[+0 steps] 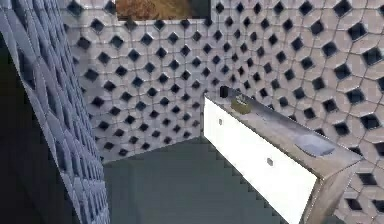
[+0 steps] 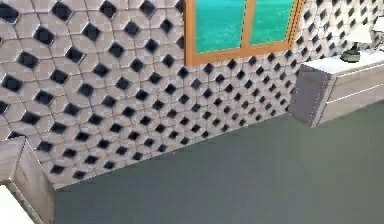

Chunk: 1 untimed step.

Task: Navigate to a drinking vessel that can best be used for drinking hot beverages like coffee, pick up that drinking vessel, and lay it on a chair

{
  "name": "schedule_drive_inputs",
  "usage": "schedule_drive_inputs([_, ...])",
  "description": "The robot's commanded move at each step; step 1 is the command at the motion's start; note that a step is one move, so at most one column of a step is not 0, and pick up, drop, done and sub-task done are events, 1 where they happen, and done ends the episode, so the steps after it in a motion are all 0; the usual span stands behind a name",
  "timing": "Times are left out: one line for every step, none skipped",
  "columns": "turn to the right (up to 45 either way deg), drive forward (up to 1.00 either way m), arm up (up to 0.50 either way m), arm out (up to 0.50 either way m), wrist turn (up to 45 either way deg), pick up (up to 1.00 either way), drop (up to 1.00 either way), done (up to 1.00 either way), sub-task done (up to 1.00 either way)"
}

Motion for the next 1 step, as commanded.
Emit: schedule_drive_inputs([45.0, 0.00, 0.00, 0.00, 0.0, 0.00, 0.00, 0.00, 0.00])
